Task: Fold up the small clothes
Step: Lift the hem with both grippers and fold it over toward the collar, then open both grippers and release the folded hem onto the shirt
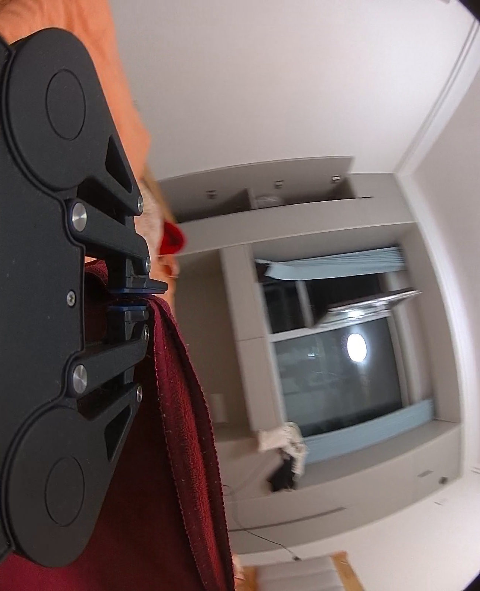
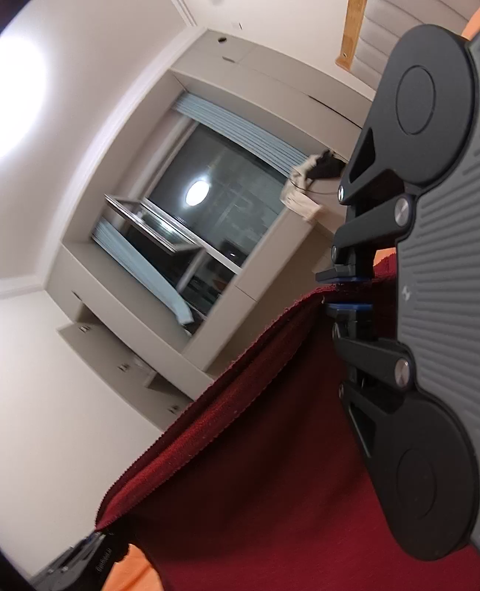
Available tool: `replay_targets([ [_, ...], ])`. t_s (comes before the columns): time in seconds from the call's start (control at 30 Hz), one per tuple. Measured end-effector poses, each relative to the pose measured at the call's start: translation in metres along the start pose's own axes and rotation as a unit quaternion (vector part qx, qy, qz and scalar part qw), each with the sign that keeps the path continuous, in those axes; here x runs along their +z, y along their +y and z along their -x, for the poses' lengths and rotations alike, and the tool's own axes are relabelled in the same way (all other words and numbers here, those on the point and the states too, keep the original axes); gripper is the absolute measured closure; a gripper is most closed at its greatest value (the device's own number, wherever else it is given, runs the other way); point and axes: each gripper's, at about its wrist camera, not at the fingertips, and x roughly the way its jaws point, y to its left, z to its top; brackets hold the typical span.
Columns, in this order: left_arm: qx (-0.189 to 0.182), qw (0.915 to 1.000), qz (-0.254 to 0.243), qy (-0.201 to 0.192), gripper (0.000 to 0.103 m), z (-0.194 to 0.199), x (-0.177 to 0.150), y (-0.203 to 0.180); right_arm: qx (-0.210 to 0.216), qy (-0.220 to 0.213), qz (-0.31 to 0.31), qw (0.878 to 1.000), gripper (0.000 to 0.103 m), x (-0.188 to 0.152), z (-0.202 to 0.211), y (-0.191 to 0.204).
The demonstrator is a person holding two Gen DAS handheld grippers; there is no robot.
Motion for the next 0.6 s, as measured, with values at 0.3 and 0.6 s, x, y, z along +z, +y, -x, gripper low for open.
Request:
replay_targets([
  [0.3,0.0,0.9954,0.0,0.096,0.094,-0.097,-0.049,-0.006,0.029,0.059,0.019,0.998,0.085,-0.042,-0.058,0.03],
  [0.6,-0.013,0.9828,0.043,0.179,0.075,-0.131,-0.079,0.001,0.033,0.099,0.013,0.994,0.049,-0.062,-0.073,0.038],
])
